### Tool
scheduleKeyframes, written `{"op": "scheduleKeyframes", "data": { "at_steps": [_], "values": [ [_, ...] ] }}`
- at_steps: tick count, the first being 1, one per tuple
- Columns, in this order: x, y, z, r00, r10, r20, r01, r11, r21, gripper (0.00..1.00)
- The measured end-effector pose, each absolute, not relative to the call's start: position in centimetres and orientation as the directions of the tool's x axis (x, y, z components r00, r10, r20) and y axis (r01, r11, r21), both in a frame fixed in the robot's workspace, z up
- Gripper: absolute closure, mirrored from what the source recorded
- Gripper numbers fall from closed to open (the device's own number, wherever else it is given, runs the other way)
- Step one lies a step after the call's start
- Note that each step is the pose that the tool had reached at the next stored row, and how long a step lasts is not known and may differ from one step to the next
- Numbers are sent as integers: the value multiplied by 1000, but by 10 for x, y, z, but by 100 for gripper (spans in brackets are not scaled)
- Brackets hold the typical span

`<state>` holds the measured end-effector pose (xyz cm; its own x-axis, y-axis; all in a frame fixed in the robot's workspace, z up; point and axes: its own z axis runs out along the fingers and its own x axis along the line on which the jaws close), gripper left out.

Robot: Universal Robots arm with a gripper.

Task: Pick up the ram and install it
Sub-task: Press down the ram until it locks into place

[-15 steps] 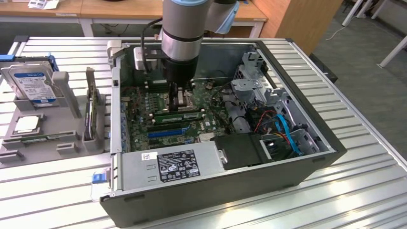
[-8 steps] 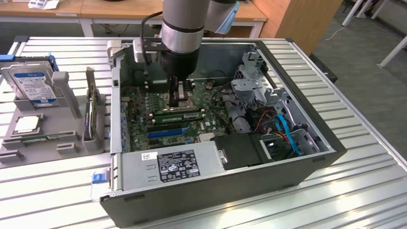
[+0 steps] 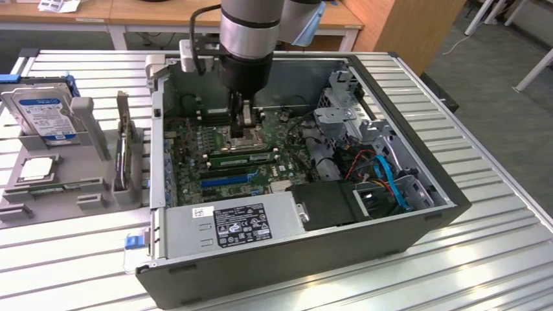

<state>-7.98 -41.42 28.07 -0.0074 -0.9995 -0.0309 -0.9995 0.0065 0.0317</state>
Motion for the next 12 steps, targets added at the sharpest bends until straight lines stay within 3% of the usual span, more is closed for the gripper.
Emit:
{"op": "scheduleKeyframes", "data": {
  "at_steps": [12],
  "values": [
    [-80, -414, 308, -7, -999, -31, -999, 6, 32, 90]
  ]
}}
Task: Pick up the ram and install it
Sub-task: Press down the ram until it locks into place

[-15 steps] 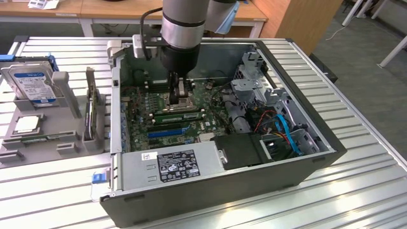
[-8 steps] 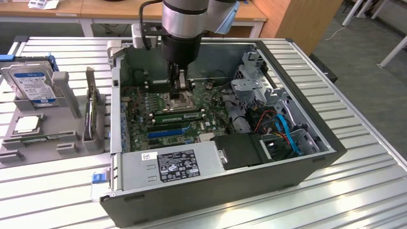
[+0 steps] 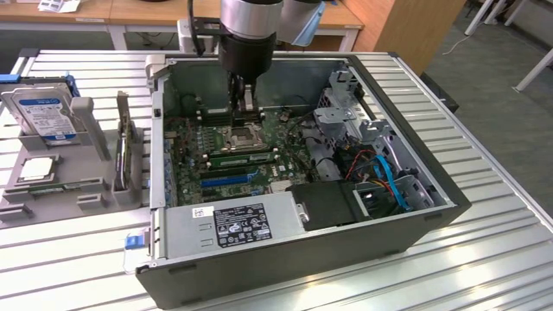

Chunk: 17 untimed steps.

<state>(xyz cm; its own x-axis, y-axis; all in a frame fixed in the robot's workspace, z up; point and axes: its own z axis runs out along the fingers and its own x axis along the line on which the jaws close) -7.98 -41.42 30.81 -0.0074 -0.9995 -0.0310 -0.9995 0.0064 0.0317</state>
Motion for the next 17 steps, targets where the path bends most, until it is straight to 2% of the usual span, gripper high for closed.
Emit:
{"op": "scheduleKeyframes", "data": {
  "at_steps": [17],
  "values": [
    [-80, -414, 330, -7, -999, -31, -999, 6, 32, 90]
  ]
}}
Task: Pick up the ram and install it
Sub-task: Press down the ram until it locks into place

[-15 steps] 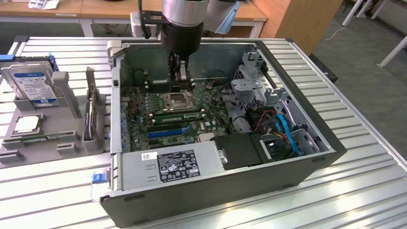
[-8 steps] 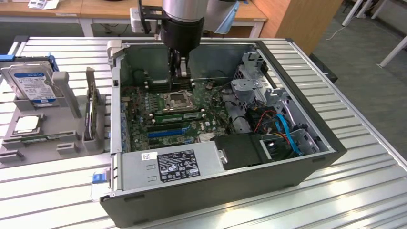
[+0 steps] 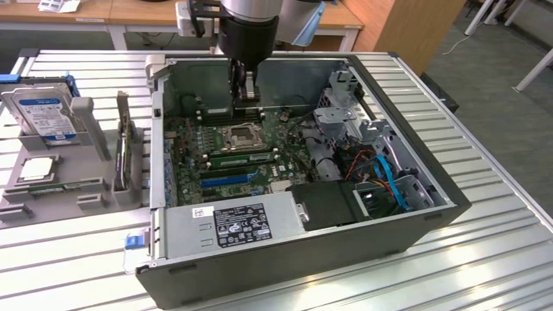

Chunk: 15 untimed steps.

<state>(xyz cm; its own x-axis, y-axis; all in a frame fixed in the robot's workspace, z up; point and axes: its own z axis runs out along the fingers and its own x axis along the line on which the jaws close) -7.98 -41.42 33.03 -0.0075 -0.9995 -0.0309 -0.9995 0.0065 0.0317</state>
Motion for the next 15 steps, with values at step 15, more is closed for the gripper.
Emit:
{"op": "scheduleKeyframes", "data": {
  "at_steps": [15],
  "values": [
    [-71, -414, 331, -7, -999, -31, -999, 6, 32, 90]
  ]
}}
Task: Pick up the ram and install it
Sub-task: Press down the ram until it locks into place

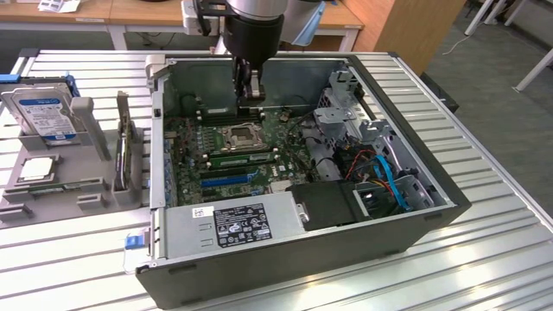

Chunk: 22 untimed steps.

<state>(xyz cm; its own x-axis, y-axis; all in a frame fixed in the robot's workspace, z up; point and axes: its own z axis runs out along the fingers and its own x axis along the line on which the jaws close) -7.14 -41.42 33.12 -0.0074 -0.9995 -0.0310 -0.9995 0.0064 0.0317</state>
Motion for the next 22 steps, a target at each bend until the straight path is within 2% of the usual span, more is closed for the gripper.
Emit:
{"op": "scheduleKeyframes", "data": {
  "at_steps": [22],
  "values": [
    [-54, -414, 331, -7, -999, -31, -999, 6, 32, 90]
  ]
}}
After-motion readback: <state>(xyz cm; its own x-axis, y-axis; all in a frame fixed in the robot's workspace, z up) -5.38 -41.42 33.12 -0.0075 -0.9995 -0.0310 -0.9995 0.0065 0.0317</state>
